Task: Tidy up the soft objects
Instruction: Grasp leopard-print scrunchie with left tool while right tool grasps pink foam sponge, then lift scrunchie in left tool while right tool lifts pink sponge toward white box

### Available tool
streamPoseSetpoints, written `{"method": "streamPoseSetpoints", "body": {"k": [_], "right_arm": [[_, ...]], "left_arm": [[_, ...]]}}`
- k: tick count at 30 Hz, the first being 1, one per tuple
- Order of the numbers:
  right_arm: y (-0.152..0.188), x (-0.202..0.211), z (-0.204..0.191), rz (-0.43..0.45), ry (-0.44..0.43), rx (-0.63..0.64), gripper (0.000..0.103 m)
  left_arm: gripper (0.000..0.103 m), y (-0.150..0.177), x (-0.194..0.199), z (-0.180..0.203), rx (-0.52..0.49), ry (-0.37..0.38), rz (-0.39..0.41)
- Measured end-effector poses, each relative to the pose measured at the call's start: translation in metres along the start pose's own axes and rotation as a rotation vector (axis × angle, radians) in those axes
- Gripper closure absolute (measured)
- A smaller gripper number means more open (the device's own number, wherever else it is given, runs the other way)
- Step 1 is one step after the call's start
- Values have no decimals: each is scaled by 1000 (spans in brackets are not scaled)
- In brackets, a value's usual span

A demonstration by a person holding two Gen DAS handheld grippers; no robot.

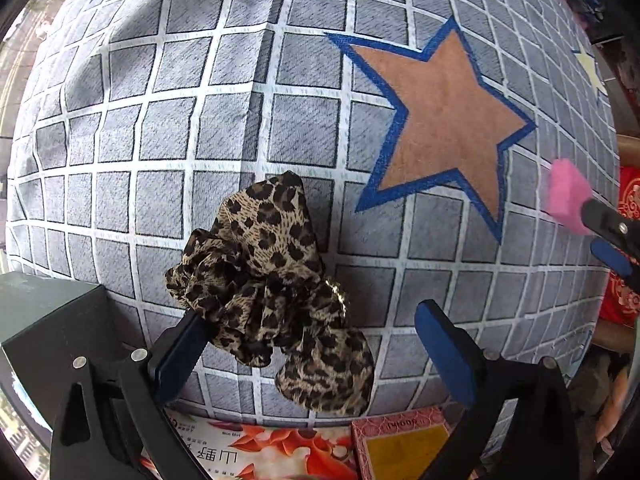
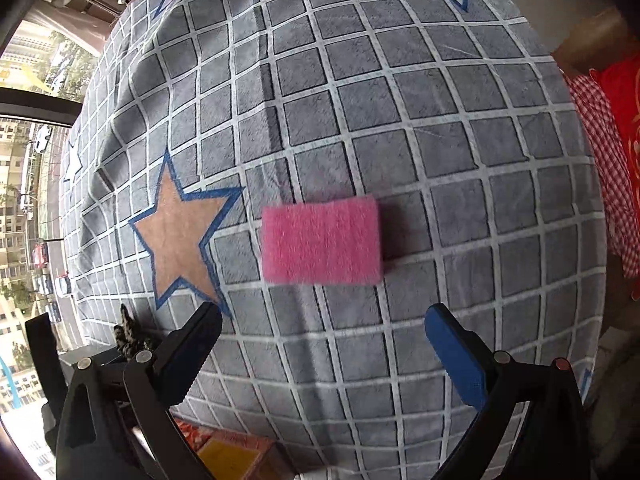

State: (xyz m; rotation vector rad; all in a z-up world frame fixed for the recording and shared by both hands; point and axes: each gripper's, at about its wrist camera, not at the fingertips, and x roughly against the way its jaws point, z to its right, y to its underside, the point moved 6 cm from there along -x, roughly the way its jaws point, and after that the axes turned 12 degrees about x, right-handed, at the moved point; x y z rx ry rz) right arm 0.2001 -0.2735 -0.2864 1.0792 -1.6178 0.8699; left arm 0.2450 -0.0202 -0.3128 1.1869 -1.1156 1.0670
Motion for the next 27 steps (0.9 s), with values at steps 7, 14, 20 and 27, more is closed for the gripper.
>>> {"method": "streamPoseSetpoints", "body": {"k": [7,14,20,27], "right_arm": [[-27,-35,-6,-7,127,68,0],[-30,-48,-15,-75,229,115,0],[-33,-51,-17,-83,229,138,0],[-10,-40,-12,-15,232,148,30]], "left_arm": [[2,-12,-27,30,4,-76,-5],[0,-20,-49,39,46,-89,-32],[6,-28,-49,39,39,-87,-28],[61,-29,-28,45,-70,-68,69]]}}
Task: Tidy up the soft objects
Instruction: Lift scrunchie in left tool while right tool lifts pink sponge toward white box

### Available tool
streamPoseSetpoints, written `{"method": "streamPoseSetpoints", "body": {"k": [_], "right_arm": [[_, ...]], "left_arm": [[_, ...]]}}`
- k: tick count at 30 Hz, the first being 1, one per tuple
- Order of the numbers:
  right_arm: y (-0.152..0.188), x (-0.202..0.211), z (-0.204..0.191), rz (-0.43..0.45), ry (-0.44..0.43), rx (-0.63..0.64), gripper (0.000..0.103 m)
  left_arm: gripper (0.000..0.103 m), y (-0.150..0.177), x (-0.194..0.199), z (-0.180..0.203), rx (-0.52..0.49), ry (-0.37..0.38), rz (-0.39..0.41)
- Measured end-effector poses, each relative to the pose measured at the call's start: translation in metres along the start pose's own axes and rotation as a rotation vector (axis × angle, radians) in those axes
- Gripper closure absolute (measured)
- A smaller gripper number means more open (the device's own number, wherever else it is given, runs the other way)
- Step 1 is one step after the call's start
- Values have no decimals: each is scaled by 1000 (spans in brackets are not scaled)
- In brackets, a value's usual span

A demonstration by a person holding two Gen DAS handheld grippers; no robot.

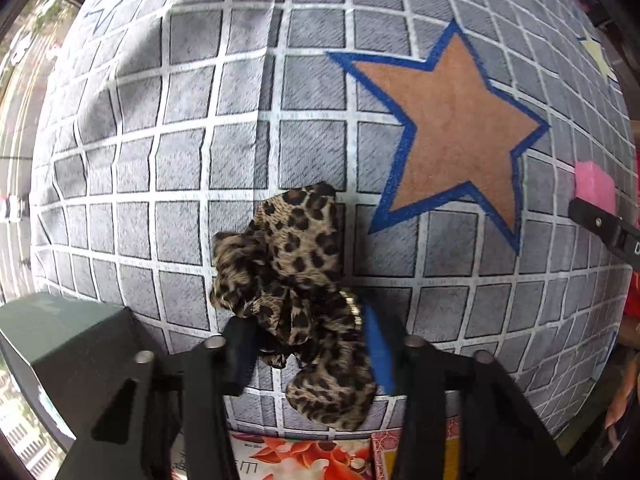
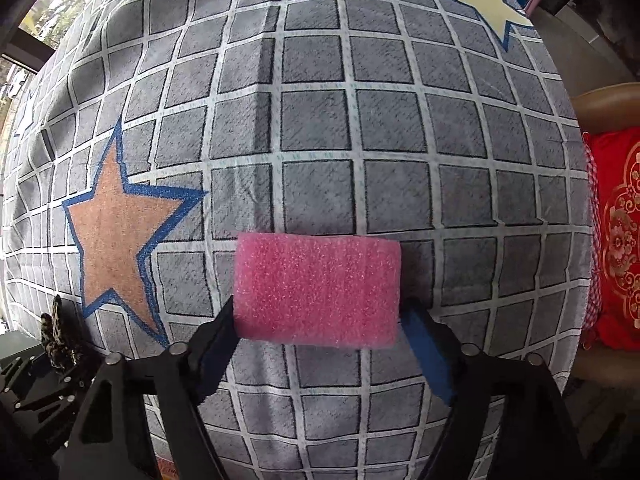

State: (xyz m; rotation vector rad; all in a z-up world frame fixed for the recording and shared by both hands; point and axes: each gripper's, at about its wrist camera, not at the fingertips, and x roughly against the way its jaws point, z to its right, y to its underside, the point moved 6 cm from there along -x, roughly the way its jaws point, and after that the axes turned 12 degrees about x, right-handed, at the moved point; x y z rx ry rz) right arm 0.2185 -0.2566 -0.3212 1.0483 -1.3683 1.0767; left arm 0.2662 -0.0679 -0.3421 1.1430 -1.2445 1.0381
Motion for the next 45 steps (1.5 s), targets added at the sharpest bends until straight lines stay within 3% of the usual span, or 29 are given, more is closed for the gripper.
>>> {"method": "streamPoseSetpoints", "body": {"k": [4,14,21,30,36,45], "right_arm": [[4,7,9,29,-64,-29,32],[42,53,30,112,-143,-86,32],[85,84,41,130,-147,-134,32],[141,100,39,127,-116,-163,32],[182,111,28,130,-107,-168,32],[234,124,0,125,-96,-165,32]], "left_arm": [[63,6,16,5,-16,57,47],[63,27,96,64,-269,115,216],[63,80,154,92,-459,167,281],[63,170,185,126,-686,245,296],[63,225,194,121,-779,266,293],[63,279,197,74,-819,288,281]]}}
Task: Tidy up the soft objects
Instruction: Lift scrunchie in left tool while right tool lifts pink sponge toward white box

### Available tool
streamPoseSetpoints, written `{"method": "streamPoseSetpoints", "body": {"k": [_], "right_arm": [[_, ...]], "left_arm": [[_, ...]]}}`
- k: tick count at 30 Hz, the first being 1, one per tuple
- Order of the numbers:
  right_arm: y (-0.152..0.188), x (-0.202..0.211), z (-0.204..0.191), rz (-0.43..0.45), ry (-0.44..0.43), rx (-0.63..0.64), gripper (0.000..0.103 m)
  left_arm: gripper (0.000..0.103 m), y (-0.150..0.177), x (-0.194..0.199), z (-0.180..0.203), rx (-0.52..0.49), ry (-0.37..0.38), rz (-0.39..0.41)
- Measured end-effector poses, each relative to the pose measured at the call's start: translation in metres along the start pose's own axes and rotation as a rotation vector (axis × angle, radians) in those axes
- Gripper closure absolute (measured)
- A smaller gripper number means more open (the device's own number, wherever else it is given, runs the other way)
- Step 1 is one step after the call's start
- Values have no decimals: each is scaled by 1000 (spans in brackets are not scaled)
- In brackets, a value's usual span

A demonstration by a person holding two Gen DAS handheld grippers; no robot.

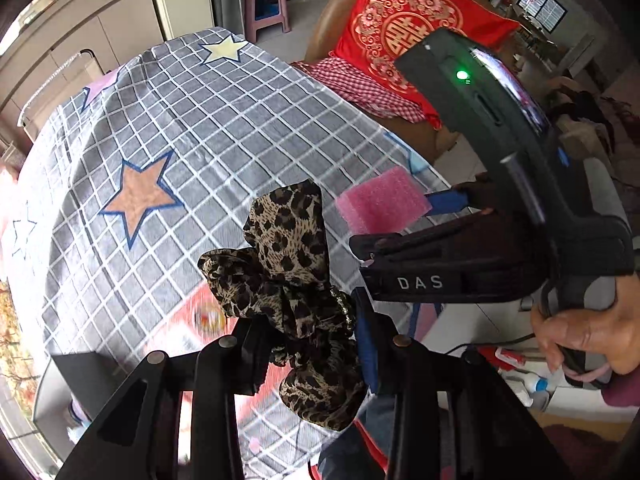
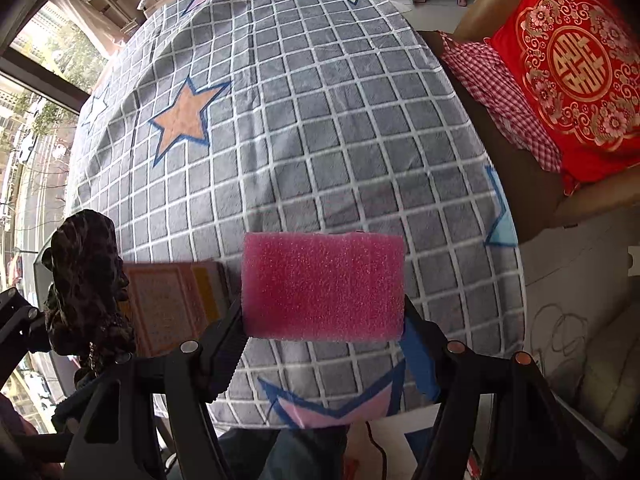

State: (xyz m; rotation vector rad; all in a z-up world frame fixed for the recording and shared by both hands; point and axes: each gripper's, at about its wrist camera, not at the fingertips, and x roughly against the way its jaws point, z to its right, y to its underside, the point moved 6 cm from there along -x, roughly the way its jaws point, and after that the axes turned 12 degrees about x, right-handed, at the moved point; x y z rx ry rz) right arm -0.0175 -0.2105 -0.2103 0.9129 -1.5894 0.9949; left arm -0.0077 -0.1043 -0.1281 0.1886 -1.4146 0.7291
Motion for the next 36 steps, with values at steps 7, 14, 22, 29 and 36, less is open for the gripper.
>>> {"method": "streamPoseSetpoints", "body": {"k": [7,14,22,29,36], "right_arm": [[32,4,-33,-20,-4,40,32],[63,5,-78,-45,-21,115,32],[86,-4,-130,-91,-48,209,31],[88,-7,-172,-112,-48,317,31],[83,-8,-213,-128,-37,434,31]], "left_arm": [[63,49,26,-18,4,-15,8],[63,95,35,-49,74,-37,-14],[63,137,41,-100,229,-86,-20],[63,161,54,-142,367,-111,14],[63,184,63,-171,472,-131,39]]}}
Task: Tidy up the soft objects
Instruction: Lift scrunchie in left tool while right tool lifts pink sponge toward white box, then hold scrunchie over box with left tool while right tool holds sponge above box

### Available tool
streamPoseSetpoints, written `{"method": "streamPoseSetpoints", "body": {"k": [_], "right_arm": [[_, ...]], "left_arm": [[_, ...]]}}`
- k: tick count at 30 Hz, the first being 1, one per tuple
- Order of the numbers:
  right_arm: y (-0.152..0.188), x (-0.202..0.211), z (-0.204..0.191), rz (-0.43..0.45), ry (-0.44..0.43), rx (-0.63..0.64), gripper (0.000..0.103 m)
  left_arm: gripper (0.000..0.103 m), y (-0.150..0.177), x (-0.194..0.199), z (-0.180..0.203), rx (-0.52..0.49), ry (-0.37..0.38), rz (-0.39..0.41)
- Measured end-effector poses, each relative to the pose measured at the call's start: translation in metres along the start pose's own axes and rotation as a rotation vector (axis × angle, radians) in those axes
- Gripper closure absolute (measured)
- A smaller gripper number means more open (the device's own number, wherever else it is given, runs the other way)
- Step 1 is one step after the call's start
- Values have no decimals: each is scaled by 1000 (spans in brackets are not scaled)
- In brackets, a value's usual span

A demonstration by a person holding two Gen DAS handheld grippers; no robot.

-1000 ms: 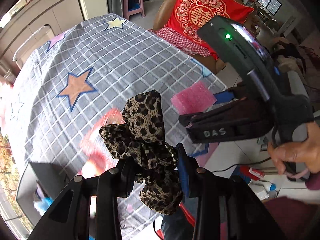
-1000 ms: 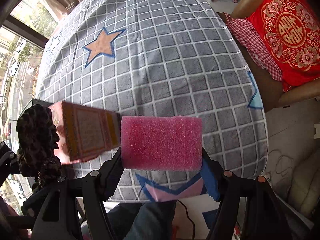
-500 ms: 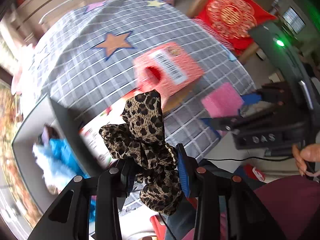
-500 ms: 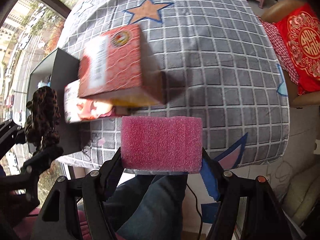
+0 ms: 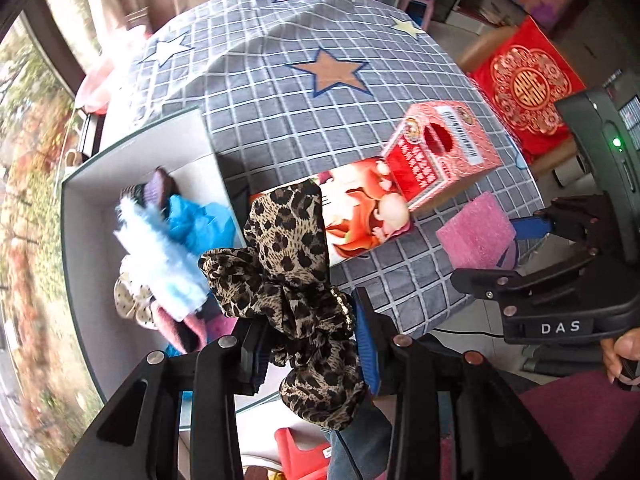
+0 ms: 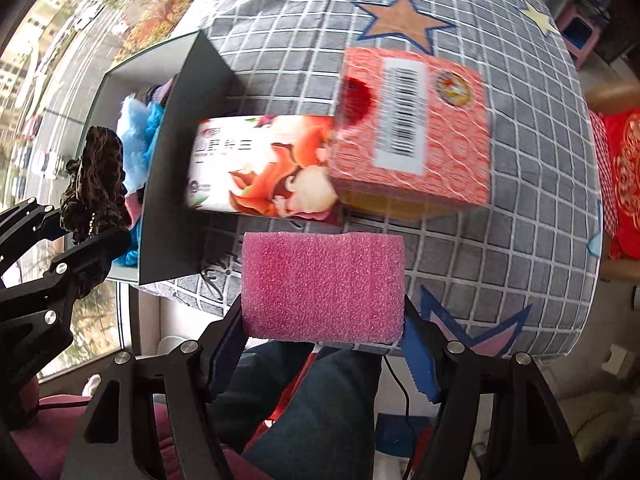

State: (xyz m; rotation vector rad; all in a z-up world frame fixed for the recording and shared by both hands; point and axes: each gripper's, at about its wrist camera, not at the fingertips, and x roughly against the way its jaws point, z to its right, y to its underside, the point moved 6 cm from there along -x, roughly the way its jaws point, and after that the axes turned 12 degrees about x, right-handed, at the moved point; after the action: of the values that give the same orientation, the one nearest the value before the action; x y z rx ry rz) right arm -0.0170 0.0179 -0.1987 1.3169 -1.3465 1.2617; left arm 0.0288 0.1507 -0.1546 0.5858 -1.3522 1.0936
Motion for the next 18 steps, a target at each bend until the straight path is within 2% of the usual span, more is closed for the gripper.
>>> {"method": "streamPoseSetpoints", "body": {"k": [18], "right_arm": [[-57,3,-70,-3,2,225,31]], "left_arm": [[63,11,8,-73,234,-55,22]]}}
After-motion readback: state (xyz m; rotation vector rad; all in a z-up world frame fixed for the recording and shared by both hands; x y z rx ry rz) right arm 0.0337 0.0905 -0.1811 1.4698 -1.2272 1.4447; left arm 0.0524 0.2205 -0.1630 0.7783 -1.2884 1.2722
